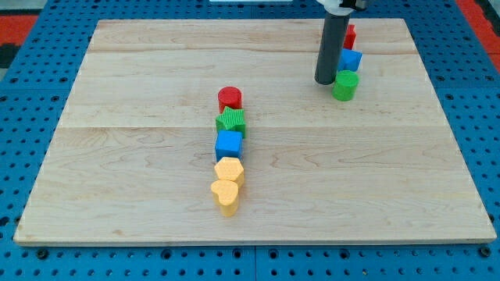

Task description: Slide the green circle into the blue triangle

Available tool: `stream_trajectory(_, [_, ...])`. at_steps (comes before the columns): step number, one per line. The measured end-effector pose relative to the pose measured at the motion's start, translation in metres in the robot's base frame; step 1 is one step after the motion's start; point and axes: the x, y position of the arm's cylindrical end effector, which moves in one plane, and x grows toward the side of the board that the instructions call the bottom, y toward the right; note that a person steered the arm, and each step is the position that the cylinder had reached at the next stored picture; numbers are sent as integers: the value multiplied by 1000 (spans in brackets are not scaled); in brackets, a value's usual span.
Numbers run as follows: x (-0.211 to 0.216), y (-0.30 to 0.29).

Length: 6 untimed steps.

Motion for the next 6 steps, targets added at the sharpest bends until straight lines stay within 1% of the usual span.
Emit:
stream_trajectory(1, [27,-12])
stream_trajectory(2, [61,6])
stream_trajectory(3, [44,26])
stream_trajectory(4, [10,26])
stream_trajectory(6, [-21,30])
